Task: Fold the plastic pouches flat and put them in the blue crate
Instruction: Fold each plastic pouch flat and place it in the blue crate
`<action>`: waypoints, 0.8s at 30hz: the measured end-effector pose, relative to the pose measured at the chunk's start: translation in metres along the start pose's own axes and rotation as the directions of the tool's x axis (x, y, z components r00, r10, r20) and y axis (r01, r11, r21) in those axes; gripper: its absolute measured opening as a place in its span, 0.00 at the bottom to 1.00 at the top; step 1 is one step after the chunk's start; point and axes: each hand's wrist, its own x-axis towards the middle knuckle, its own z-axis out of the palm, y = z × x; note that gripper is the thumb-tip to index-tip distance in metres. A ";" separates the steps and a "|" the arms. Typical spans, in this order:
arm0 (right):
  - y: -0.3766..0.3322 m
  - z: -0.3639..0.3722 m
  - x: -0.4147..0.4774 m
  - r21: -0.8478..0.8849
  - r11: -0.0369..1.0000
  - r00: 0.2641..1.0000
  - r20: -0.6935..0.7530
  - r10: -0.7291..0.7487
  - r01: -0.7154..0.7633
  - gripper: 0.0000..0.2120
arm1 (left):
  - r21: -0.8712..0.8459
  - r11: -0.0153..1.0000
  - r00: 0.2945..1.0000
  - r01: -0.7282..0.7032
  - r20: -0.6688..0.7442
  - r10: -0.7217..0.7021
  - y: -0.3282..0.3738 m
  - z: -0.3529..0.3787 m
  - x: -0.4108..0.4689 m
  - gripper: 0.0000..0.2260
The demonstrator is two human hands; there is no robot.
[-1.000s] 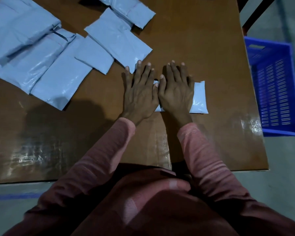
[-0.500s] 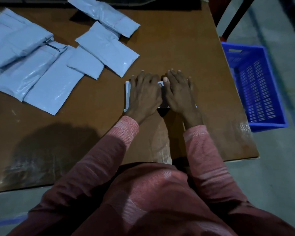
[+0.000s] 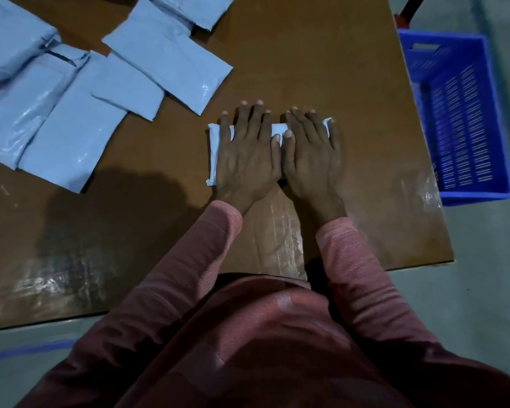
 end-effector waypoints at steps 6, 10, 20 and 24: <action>-0.002 0.000 0.005 0.020 0.999 0.997 0.070 0.026 -0.028 0.23 | 0.044 0.999 0.999 0.006 0.035 -0.008 0.001 -0.001 0.003 0.28; -0.002 0.001 0.006 0.029 0.999 0.995 0.089 0.037 -0.040 0.23 | 0.049 0.999 0.998 0.008 0.060 -0.011 0.002 -0.002 0.005 0.28; 0.011 -0.018 -0.011 0.098 0.992 0.995 0.054 -0.089 0.083 0.21 | 0.015 1.000 1.000 -0.005 0.031 0.004 -0.001 -0.004 0.003 0.28; -0.002 -0.015 -0.039 0.193 0.980 0.999 0.030 0.032 -0.037 0.22 | 0.007 1.000 1.000 -0.010 0.027 0.010 0.000 -0.002 0.002 0.29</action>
